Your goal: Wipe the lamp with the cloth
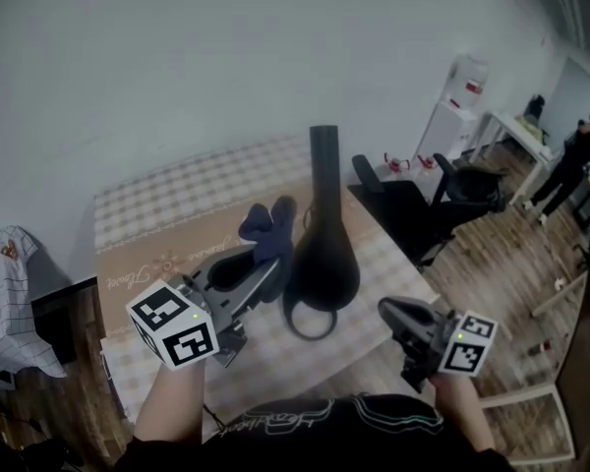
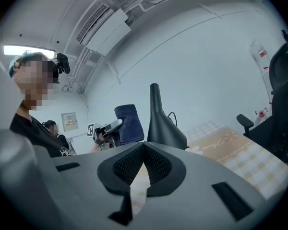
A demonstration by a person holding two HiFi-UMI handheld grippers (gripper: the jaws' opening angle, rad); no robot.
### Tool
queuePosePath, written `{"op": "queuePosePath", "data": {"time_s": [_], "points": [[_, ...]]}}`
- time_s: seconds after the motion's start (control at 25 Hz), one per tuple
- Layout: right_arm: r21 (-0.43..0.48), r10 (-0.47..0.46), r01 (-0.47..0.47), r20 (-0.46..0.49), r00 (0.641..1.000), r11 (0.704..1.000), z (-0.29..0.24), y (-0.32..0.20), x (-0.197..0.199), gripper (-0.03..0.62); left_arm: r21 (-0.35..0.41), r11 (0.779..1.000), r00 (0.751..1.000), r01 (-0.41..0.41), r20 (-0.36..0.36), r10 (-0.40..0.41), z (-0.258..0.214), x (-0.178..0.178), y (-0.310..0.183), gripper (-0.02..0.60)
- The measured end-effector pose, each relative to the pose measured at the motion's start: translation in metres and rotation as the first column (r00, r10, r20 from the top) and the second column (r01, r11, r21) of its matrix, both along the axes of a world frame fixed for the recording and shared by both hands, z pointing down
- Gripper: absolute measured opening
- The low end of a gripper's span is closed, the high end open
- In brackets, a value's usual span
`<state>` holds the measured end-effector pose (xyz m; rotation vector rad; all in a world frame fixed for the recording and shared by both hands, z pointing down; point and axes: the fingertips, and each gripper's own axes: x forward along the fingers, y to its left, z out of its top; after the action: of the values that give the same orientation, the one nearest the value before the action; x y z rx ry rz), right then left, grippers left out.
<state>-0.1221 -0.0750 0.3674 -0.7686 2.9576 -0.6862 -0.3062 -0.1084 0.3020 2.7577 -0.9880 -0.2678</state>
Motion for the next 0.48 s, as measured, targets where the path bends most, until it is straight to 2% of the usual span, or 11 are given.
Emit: {"op": "queuePosePath", "data": {"time_s": [0.16,0.48], "points": [[0.019,0.037,-0.037,-0.010,0.999,0.999,-0.005,0.000,0.007,0.011,0.037,0.999,1.000,0.012,-0.027,-0.011,-0.022,-0.005,-0.024,0.072],[0.024,0.090,-0.090,-0.002,0.996,0.996,-0.004,-0.005,0.012,0.011,0.119,0.991,0.998,0.056,0.002,-0.056,-0.054,-0.013,-0.079,0.071]]}}
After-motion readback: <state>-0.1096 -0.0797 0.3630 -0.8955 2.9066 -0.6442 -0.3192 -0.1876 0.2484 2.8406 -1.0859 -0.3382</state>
